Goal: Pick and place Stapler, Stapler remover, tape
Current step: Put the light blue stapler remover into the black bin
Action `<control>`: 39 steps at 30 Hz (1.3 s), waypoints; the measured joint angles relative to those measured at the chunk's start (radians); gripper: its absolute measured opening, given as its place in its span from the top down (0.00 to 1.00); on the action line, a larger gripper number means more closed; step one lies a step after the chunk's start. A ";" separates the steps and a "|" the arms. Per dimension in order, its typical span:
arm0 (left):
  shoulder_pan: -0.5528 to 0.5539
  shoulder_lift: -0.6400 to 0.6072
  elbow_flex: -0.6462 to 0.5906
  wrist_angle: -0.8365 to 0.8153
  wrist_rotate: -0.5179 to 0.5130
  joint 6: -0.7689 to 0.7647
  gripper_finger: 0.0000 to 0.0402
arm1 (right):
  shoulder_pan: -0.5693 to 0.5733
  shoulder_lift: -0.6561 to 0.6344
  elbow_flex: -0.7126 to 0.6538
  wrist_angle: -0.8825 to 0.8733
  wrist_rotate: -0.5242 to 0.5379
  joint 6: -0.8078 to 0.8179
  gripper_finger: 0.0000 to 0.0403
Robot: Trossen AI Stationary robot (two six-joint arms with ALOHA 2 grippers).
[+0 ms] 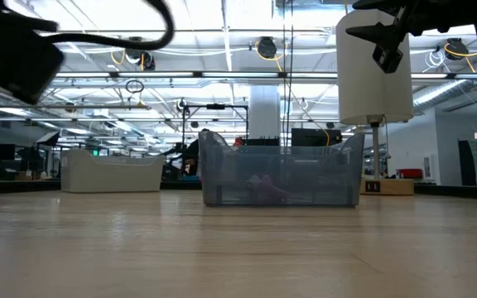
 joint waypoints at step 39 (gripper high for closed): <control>0.719 -0.106 0.289 0.231 -0.146 0.871 0.89 | 0.000 0.000 0.000 0.000 0.000 0.011 0.59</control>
